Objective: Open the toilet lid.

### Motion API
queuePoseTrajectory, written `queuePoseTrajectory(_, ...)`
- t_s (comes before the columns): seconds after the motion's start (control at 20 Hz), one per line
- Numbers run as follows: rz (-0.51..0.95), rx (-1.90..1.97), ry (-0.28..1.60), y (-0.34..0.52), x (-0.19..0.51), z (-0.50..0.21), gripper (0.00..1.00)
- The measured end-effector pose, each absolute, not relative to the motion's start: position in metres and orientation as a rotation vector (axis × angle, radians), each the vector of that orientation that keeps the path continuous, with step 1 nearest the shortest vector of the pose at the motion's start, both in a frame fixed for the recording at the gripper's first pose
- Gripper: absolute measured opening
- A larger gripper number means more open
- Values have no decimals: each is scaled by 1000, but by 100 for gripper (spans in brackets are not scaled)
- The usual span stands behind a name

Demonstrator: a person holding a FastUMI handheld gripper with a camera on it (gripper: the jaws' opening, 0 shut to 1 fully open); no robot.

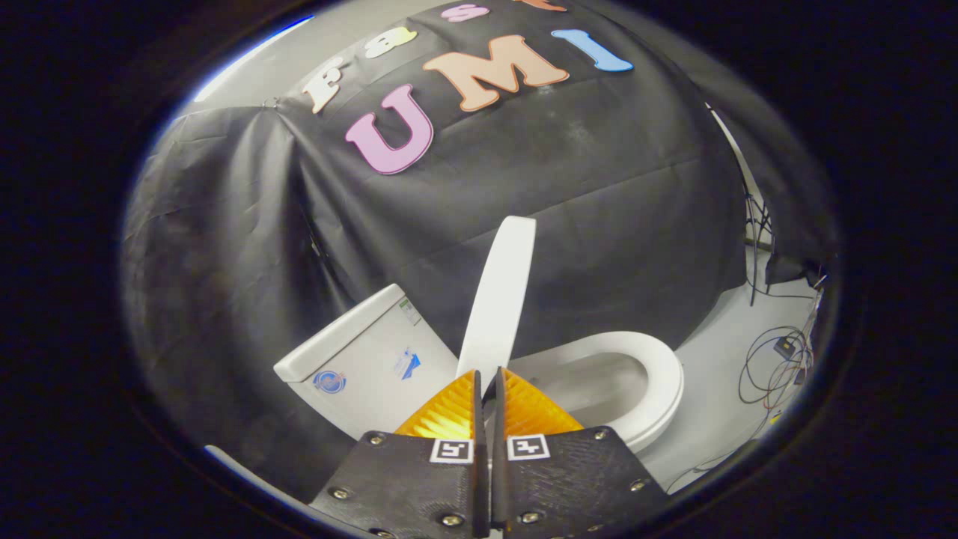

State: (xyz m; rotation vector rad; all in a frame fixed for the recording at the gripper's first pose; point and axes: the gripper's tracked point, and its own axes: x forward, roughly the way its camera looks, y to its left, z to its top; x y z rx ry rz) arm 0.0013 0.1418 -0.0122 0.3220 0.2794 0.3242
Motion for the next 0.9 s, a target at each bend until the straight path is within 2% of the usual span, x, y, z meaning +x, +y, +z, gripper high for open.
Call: queuePoseTrajectory(0.9,326,154,225,184,-2,2,7)
